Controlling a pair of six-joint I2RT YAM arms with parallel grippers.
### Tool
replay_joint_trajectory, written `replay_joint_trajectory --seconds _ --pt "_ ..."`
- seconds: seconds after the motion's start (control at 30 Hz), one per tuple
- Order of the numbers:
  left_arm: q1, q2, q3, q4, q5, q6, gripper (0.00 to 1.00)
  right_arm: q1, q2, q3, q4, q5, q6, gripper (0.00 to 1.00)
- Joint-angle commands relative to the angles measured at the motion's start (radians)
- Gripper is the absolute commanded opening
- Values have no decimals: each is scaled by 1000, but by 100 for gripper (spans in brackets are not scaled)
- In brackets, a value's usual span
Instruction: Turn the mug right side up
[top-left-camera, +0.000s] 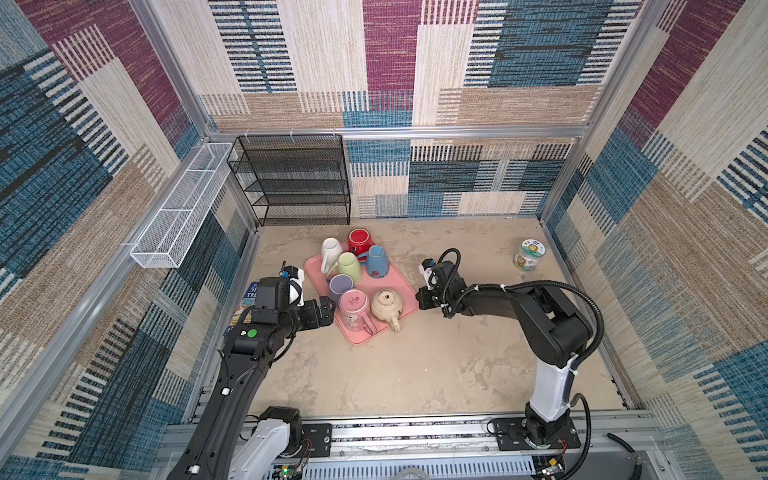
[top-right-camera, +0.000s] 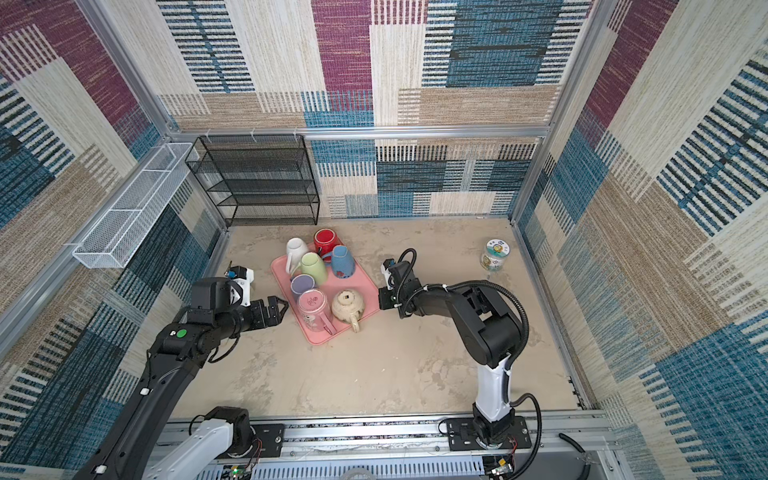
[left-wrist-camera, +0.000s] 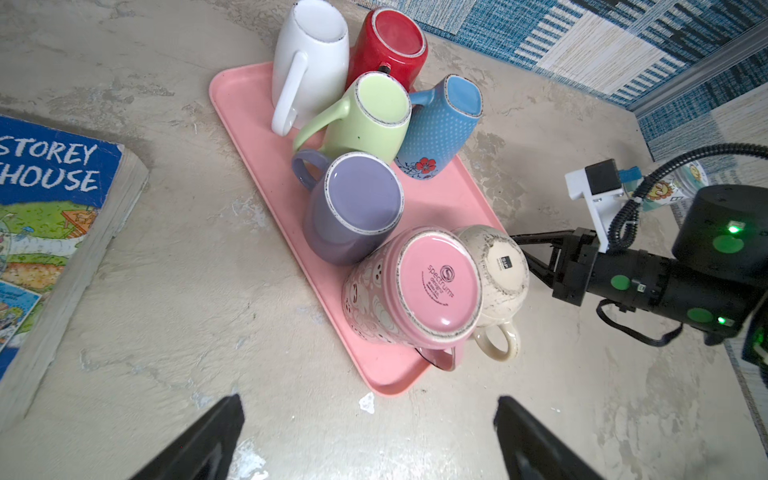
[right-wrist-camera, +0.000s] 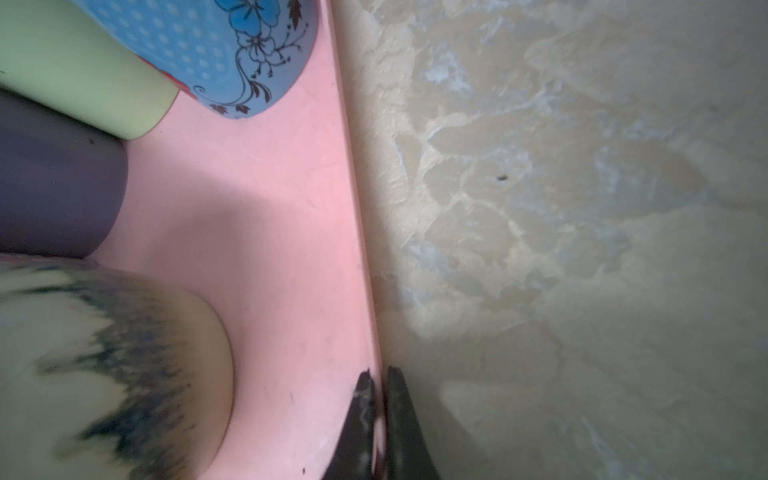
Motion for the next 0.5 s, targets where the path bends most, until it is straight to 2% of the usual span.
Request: replay_joint_trajectory --seconds 0.0,0.23,0.47 --pt "0 22 3 28 32 -7 96 -3 -20 -49 -207 76 63 0" --pt "-12 38 11 33 39 -41 88 -2 -126 -136 -239 145 117 0" --pt "-55 -35 -114 149 -30 -200 85 -2 -289 -278 -263 150 194 0"
